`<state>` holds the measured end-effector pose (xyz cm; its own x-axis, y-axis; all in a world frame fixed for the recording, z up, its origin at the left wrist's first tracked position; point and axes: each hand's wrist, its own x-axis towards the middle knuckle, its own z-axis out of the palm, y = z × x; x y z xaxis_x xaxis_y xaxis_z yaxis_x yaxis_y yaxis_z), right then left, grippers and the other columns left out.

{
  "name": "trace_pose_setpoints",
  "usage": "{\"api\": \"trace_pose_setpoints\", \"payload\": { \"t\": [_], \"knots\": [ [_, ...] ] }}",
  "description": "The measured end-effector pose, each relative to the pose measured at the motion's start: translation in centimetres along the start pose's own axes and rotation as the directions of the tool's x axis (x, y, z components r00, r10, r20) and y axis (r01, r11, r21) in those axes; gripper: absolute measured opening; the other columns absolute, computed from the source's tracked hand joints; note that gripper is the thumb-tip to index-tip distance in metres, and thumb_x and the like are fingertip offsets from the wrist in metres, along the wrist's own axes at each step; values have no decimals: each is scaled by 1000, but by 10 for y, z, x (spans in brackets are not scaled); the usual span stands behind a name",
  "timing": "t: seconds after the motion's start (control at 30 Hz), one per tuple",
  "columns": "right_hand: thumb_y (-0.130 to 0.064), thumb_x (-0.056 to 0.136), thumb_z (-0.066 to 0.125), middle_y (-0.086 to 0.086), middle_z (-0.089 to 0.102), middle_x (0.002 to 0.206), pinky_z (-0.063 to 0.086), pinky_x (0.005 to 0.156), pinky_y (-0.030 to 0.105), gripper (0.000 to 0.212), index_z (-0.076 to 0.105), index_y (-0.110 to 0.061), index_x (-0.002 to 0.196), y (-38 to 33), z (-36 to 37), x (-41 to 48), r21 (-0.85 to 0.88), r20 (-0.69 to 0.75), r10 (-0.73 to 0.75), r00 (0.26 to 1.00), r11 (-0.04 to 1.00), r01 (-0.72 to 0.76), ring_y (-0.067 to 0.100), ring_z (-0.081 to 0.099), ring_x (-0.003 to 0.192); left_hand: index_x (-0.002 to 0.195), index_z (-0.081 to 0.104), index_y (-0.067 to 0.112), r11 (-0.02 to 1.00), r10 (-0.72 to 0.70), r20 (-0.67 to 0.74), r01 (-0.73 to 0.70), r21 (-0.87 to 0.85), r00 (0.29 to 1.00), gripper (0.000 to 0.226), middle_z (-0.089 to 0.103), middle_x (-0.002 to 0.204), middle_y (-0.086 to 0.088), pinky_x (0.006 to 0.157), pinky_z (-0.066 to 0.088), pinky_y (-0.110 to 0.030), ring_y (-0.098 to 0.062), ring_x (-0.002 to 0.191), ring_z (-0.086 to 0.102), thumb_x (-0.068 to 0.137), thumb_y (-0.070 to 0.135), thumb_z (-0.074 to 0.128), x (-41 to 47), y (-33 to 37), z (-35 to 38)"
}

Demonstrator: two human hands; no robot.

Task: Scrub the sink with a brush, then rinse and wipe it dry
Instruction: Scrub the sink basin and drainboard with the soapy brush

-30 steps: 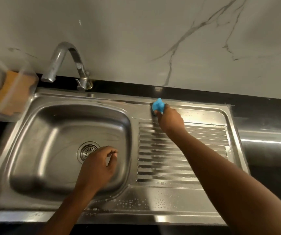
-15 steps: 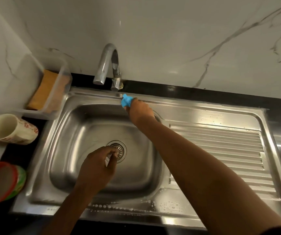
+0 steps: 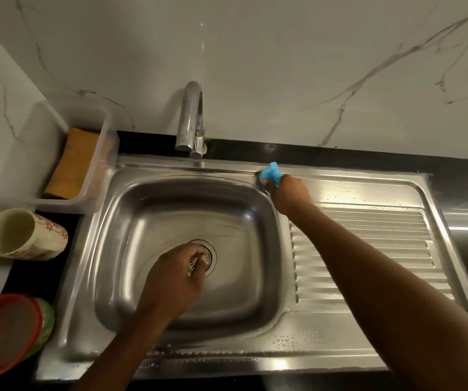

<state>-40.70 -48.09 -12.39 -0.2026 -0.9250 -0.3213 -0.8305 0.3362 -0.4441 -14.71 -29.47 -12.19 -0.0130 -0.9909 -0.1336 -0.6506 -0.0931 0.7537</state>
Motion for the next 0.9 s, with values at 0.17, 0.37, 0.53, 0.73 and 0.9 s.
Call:
{"api": "trace_pose_setpoints", "payload": {
  "t": [0.17, 0.37, 0.53, 0.73, 0.9],
  "knots": [
    [-48, 104, 56, -1, 62, 87, 49, 71, 30, 41, 61, -13, 123, -65, 48, -9, 43, 92, -48, 995, 998, 44, 12, 60, 76, 110, 72, 31, 1000, -3, -5, 3, -20, 1000, 26, 74, 108, 20, 87, 60, -36, -1, 100, 68, 94, 41, 54, -3, -7, -12],
    [-44, 104, 58, 3, 62, 90, 52, 77, 32, 40, 60, -10, 124, -76, 48, -5, -71, 150, -77, 986, 994, 89, 15, 62, 80, 109, 70, 32, 1000, -6, -22, 5, -11, 1000, 22, 73, 106, 21, 87, 60, -36, 0, 98, 68, 95, 41, 56, -3, -11, -19],
    [-48, 105, 51, 4, 60, 83, 51, 76, 33, 45, 61, -7, 121, -11, -14, 16, -79, 111, 98, 989, 993, -90, 16, 60, 77, 107, 70, 34, 1000, 0, -7, 0, -19, 1000, 22, 73, 105, 22, 85, 60, -35, 1, 97, 68, 94, 41, 55, 0, -11, -12],
    [-40, 106, 54, 10, 64, 96, 58, 83, 35, 40, 58, -5, 125, -9, -19, 13, 8, 89, 184, 979, 983, -185, 23, 66, 89, 108, 70, 34, 999, -1, 7, 1, -33, 1000, 20, 73, 104, 22, 86, 60, -35, 0, 98, 68, 95, 40, 56, 7, -11, -10],
    [-33, 107, 55, 7, 61, 96, 47, 76, 29, 34, 59, -5, 125, -50, 12, 1, 23, 119, 110, 987, 993, -113, 17, 60, 85, 108, 70, 32, 1000, 20, 4, -20, -1, 1000, 17, 73, 104, 21, 86, 59, -35, 1, 97, 67, 97, 37, 59, 11, -15, -16]
  ]
}}
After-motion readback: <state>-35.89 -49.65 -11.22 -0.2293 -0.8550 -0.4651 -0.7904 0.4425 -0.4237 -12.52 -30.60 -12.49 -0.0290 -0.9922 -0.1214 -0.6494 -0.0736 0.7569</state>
